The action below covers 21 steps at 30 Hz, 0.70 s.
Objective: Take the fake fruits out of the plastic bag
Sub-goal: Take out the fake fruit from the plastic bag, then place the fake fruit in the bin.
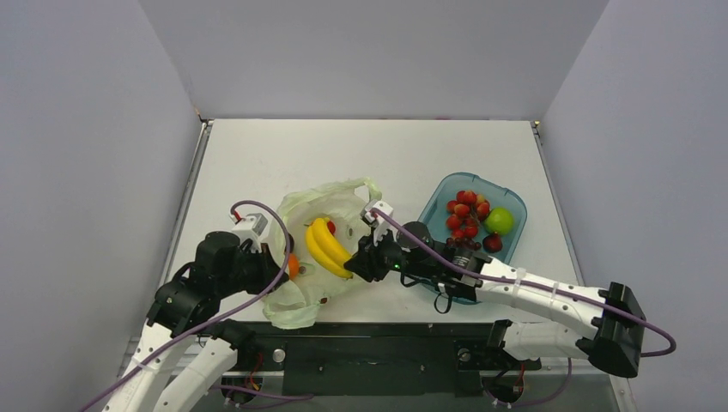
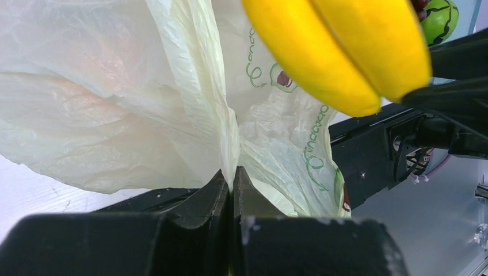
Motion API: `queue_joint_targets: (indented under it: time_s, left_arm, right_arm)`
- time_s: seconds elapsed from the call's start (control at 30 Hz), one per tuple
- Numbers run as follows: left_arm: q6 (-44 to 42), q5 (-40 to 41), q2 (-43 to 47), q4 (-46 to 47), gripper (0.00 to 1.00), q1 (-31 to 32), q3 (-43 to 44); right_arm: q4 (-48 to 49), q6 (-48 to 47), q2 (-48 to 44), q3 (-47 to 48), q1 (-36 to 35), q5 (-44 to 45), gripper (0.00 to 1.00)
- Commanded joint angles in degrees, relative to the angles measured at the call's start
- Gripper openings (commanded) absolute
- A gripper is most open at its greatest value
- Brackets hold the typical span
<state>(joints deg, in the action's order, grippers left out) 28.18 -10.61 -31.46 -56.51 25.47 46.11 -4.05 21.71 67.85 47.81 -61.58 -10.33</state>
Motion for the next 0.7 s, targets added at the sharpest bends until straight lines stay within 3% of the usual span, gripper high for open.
queue_joint_targets:
  time_s: [0.0, 0.2, 0.4, 0.53, 0.67]
  left_arm:
    - [-2.5, 0.8, -1.2, 3.5, 0.0, 0.3, 3.0]
    - [-4.6, 0.1, -2.4, 5.6, 0.0, 0.3, 2.5]
    - [-4.6, -2.1, -2.1, 7.9, 0.0, 0.3, 0.5]
    - [-4.6, -1.7, -2.4, 8.4, 0.0, 0.3, -0.1]
    - [-4.3, -1.3, -1.9, 8.5, 0.0, 0.3, -0.3]
  right_arm:
    - [-1.4, -0.5, -5.0, 2.4, -0.3, -0.1, 0.0]
    - [-3.1, 0.3, -9.9, 8.0, -0.3, -1.6, 0.0]
    - [-6.6, 0.6, -13.7, 15.2, -0.1, 2.9, 0.0]
    - [-8.2, 0.2, -17.6, 18.4, 0.2, 8.8, 0.0]
    - [-11.1, -1.4, -21.9, 19.6, 0.6, 22.0, 0.0]
